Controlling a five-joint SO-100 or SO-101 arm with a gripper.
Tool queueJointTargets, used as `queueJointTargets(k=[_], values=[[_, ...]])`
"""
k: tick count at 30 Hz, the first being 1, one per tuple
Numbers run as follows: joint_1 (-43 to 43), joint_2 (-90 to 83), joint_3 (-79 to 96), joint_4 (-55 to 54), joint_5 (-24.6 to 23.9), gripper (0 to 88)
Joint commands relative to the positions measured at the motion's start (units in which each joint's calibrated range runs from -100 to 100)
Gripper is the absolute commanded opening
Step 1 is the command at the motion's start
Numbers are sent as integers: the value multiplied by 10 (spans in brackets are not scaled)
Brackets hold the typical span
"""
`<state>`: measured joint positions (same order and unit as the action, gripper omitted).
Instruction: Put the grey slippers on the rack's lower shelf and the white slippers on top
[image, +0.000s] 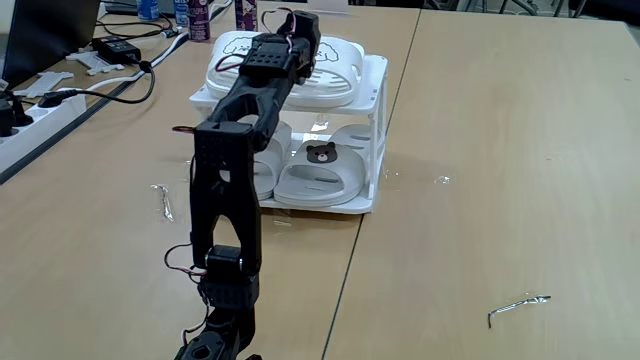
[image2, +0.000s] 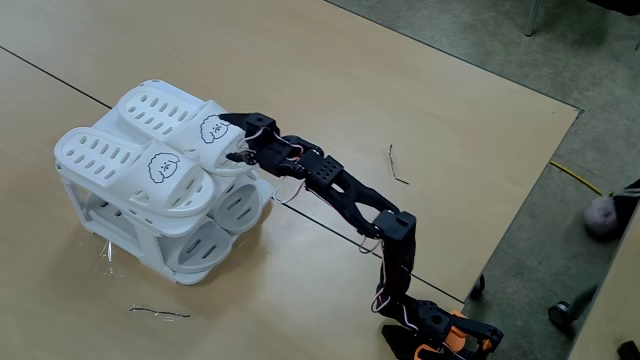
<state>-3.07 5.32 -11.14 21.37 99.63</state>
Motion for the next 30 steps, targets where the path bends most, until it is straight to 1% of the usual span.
queueJointTargets(k=[1, 5, 6, 7, 8, 9, 10, 11, 12, 13, 14, 18, 22, 25, 28, 30], values=[[4, -102, 36, -5, 4, 363], [4, -179, 94, -6, 4, 360], [4, -206, 103, -7, 4, 320], [4, -238, 112, -7, 4, 221], [5, -274, 124, -7, 4, 84], [5, -310, 141, -8, 4, 0], [9, -343, 161, -24, 4, 37], [16, -371, 190, -77, 4, 28], [22, -394, 228, -151, 4, 8], [30, -426, 294, -255, 4, 7], [36, -452, 347, -331, 4, 7], [42, -613, 621, -587, 4, 7], [41, -784, 886, -771, 4, 6], [36, -859, 992, -902, 4, 6], [36, -888, 1101, -1038, 4, 6], [35, -890, 1103, -1093, 4, 6]])
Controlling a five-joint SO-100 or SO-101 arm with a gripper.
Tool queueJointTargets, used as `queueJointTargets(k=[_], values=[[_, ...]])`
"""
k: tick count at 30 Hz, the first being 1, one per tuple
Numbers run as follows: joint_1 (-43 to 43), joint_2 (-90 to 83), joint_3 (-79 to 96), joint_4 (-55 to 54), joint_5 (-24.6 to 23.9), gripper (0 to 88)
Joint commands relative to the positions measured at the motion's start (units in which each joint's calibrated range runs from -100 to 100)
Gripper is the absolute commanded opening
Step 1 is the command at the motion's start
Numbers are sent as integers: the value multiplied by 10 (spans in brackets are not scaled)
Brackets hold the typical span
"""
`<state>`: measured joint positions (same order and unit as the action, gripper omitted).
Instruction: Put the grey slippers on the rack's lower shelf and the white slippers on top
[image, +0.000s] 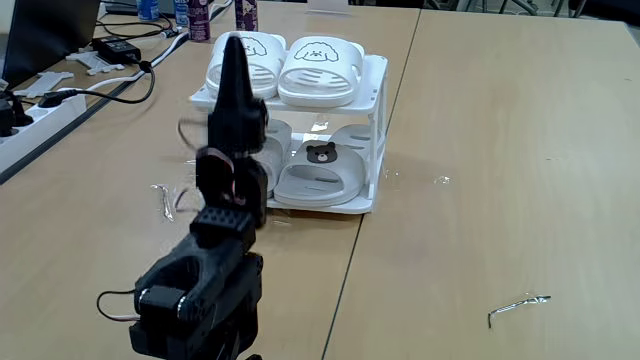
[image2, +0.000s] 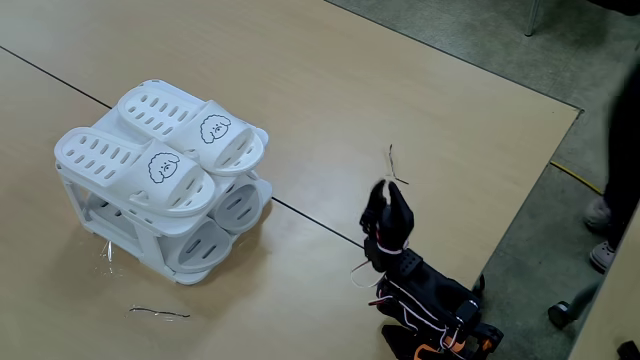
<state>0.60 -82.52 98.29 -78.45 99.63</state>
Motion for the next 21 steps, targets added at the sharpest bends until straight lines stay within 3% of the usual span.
queueJointTargets(k=[1, 5, 15, 21], values=[[-2, -14, 9, -107, 4, 6], [-16, -15, 9, -215, 4, 6], [-16, -163, 9, -211, 4, 6], [-16, -165, 9, -211, 4, 6]])
